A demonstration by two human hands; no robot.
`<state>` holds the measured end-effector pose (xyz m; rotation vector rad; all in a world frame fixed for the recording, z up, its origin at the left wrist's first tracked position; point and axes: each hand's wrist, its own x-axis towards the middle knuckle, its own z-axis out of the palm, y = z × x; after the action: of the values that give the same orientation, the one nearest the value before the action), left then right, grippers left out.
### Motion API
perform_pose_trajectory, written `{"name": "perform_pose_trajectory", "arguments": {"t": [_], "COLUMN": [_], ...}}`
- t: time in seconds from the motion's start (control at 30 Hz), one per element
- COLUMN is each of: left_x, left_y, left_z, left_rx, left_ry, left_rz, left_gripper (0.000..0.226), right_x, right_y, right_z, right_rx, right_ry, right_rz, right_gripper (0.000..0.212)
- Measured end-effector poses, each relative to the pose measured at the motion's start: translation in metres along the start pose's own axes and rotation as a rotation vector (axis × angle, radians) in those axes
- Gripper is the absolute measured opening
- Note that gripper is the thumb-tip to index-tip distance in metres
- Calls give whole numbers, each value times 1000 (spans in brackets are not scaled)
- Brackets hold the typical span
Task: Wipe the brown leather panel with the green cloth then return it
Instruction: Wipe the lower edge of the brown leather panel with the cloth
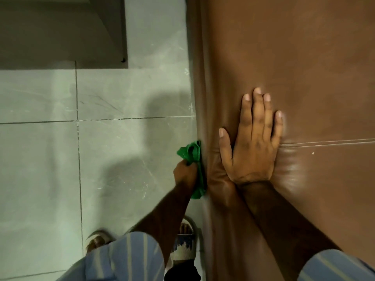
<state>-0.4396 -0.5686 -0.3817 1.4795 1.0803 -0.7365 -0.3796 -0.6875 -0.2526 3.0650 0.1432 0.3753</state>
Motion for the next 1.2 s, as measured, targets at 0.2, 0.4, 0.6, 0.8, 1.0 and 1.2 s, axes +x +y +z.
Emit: {"name": "perform_pose_trajectory", "arguments": {"t": [0.2, 0.4, 0.6, 0.8, 1.0, 1.2], "left_x": [73, 28, 42, 24, -12, 14], "left_y": [122, 62, 51, 100, -10, 46], "left_z": [8, 8, -5, 2, 2, 11], "left_rx": [-168, -466, 202, -324, 72, -88], "left_ry": [30, -33, -27, 57, -15, 45], "left_rz": [143, 181, 48, 290, 102, 172], "left_gripper": [29, 23, 27, 30, 26, 28], "right_x": [-2, 0, -3, -2, -2, -2], "right_y": [1, 1, 2, 1, 1, 1], "right_z": [3, 1, 3, 3, 2, 3], "right_rx": [0, -3, -2, -13, -11, 2], "right_ry": [13, -2, 12, -5, -11, 15], "right_rz": [-6, -8, -9, -9, -8, -1], "right_gripper": [80, 80, 80, 80, 80, 80]}}
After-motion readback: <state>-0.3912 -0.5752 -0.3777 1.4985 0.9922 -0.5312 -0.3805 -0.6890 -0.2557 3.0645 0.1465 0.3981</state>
